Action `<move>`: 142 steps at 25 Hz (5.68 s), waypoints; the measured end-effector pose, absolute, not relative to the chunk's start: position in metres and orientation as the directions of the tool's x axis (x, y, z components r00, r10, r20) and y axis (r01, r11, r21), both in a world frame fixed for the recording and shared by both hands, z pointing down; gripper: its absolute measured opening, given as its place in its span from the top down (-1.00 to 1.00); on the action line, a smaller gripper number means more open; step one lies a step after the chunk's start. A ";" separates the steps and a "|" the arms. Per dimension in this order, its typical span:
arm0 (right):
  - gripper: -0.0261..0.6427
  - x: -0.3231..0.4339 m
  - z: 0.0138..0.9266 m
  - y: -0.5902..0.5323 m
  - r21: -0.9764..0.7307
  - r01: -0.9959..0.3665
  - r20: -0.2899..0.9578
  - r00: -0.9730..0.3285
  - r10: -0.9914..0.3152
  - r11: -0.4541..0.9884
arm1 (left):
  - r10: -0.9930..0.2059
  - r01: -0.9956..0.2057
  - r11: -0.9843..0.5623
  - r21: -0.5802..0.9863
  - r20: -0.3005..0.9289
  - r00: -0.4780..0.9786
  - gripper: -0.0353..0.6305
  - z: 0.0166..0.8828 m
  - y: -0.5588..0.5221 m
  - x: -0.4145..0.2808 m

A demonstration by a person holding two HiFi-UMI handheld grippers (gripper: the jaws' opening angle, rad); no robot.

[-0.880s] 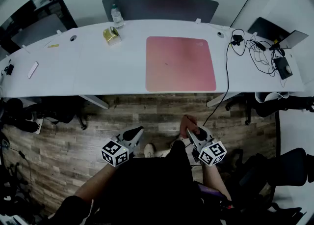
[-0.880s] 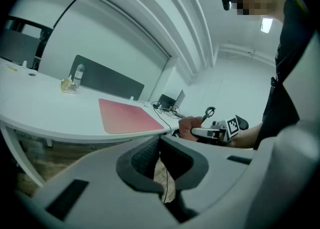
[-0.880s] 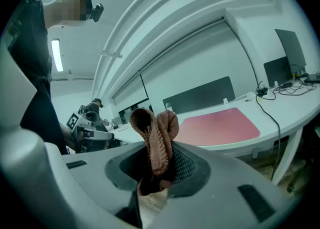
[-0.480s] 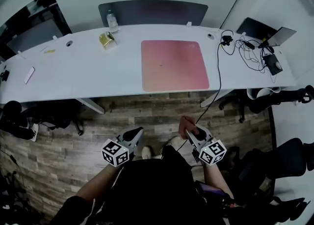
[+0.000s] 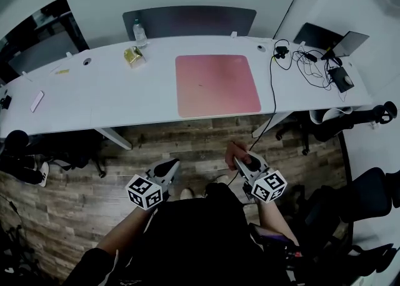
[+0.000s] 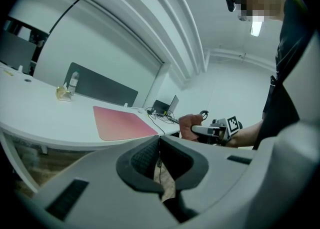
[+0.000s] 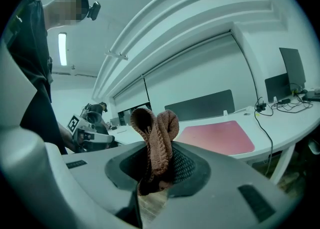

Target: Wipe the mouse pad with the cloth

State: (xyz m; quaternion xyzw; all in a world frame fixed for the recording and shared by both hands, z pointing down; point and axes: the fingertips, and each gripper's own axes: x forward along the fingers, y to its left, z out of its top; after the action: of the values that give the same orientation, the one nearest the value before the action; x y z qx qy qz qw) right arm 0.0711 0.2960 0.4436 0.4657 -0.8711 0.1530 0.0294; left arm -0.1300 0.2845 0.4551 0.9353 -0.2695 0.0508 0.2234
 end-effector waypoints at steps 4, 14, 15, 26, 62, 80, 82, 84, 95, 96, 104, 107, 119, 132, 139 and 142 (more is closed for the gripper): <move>0.58 0.072 0.439 0.291 -0.234 -0.826 0.199 -0.558 -0.806 0.514 | -0.475 -0.521 -0.760 0.390 0.214 0.853 0.87 0.453 0.285 -0.132; 0.58 0.089 0.417 0.253 -0.202 -0.841 0.190 -0.536 -0.823 0.502 | -0.453 -0.492 -0.783 0.381 0.192 0.871 0.87 0.451 0.266 -0.118; 0.58 0.091 0.416 0.251 -0.199 -0.840 0.188 -0.538 -0.822 0.504 | -0.453 -0.491 -0.784 0.380 0.191 0.871 0.87 0.451 0.265 -0.116; 0.58 0.115 0.432 0.194 -0.236 -0.831 0.189 -0.548 -0.815 0.504 | -0.477 -0.522 -0.762 0.384 0.213 0.853 0.87 0.464 0.216 -0.094; 0.58 0.290 0.546 0.058 -0.184 -0.952 0.506 -0.304 -0.807 0.243 | -0.422 -0.521 -0.748 0.411 0.311 0.852 0.87 0.487 0.037 0.024; 0.58 0.345 0.602 0.042 0.102 -0.943 0.763 -0.130 -0.633 0.317 | -0.478 -0.592 -0.717 0.368 0.358 0.802 0.87 0.483 0.025 0.019; 0.58 0.342 0.608 0.040 0.101 -0.943 0.768 -0.128 -0.628 0.316 | -0.487 -0.599 -0.713 0.363 0.359 0.796 0.87 0.481 0.024 0.018; 0.58 0.336 0.611 0.039 0.077 -0.950 0.765 -0.138 -0.629 0.303 | -0.494 -0.606 -0.709 0.361 0.360 0.792 0.87 0.480 0.025 0.015; 0.59 0.302 0.616 0.044 0.071 -0.917 0.785 -0.191 -0.589 0.393 | -0.506 -0.624 -0.692 0.363 0.373 0.778 0.87 0.481 0.030 0.006; 0.59 0.298 0.616 0.044 0.066 -0.914 0.785 -0.200 -0.587 0.400 | -0.508 -0.626 -0.690 0.364 0.373 0.777 0.87 0.482 0.030 0.006; 0.59 0.264 0.615 0.042 0.002 -0.899 0.774 -0.276 -0.569 0.438 | -0.525 -0.642 -0.664 0.383 0.374 0.765 0.87 0.488 0.029 0.000; 0.59 0.250 0.614 0.043 -0.024 -0.892 0.771 -0.303 -0.560 0.451 | -0.536 -0.652 -0.649 0.393 0.372 0.758 0.87 0.490 0.027 -0.005; 0.59 0.190 0.610 0.039 -0.191 -0.872 0.725 -0.435 -0.534 0.451 | -0.560 -0.663 -0.621 0.418 0.357 0.748 0.87 0.491 0.024 -0.027; 0.59 0.110 0.607 0.034 -0.443 -0.794 0.643 -0.605 -0.470 0.417 | -0.597 -0.697 -0.579 0.423 0.361 0.716 0.87 0.487 0.025 -0.076; 0.59 0.071 0.607 0.031 -0.481 -0.759 0.627 -0.647 -0.433 0.438 | -0.619 -0.714 -0.557 0.424 0.361 0.697 0.87 0.484 0.026 -0.100; 0.59 0.057 0.606 0.030 -0.505 -0.742 0.617 -0.668 -0.416 0.441 | -0.625 -0.720 -0.548 0.426 0.363 0.691 0.87 0.484 0.028 -0.108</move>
State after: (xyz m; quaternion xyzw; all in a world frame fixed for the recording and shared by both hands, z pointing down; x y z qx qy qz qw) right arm 0.0567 0.0298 0.6059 0.3515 -0.8235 0.3946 0.2063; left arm -0.1077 0.0283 0.4842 0.8759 -0.3838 0.0844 0.2800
